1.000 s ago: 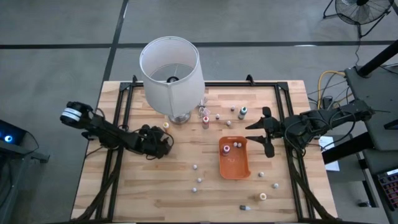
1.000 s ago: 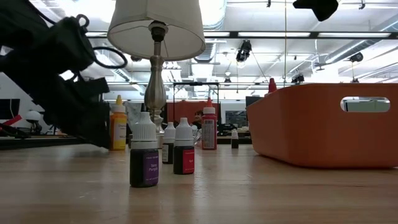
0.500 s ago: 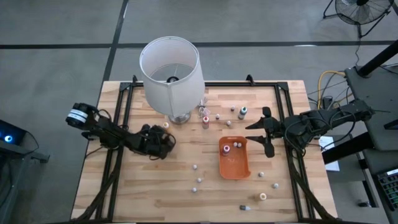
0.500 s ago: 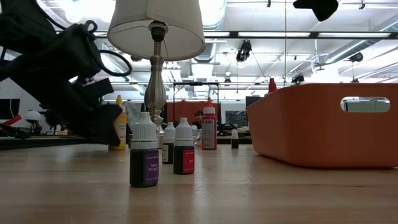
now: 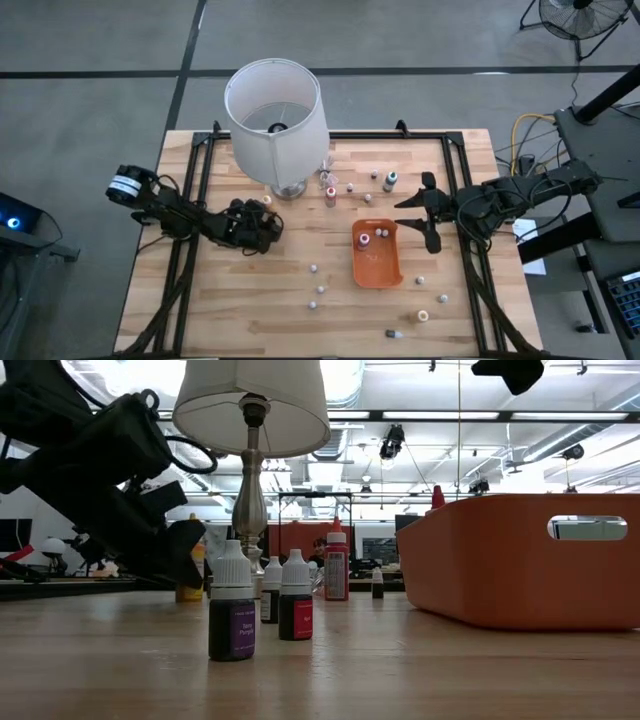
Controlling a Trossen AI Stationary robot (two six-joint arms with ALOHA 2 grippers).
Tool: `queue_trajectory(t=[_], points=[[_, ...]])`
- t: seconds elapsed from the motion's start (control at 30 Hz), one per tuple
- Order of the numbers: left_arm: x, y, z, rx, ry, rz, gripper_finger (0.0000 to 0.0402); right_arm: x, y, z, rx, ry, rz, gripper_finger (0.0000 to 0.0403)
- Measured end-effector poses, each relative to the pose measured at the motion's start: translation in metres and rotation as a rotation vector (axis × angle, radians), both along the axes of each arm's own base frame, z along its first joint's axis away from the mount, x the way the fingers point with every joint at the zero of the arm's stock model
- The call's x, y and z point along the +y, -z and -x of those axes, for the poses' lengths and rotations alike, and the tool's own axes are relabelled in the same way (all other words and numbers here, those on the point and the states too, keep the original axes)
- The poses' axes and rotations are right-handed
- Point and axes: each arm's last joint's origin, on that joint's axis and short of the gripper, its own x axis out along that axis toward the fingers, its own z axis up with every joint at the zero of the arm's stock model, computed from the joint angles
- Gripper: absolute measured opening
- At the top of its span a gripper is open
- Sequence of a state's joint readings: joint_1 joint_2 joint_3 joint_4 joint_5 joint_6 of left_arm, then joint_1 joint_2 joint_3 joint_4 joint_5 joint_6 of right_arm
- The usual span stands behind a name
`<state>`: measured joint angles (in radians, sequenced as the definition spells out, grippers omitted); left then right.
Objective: Pick & Place food coloring
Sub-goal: Put the big food coloring bottle into the orange bin
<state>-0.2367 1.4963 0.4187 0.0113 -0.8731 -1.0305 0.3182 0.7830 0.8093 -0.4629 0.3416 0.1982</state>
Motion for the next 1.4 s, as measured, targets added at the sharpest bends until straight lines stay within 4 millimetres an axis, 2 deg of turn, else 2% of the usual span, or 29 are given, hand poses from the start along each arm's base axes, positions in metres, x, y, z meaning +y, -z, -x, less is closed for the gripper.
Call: queue_trajectory(t=[0.47,0.97,1.4], points=[[0.005,-0.001,-0.002,-0.033,-0.034,-0.028,0.0197,0.000,0.000,0.000,0.000,0.000,0.000,0.0171],[0.003,0.022,-0.009,-0.041,-0.036,-0.031,0.0197,0.000,0.002,0.000,0.003,0.002,-0.002,0.0171],[0.003,0.022,-0.011,-0.025,-0.021,-0.069,0.0189,0.000,0.003,-0.001,0.008,0.002,0.000,0.0171]])
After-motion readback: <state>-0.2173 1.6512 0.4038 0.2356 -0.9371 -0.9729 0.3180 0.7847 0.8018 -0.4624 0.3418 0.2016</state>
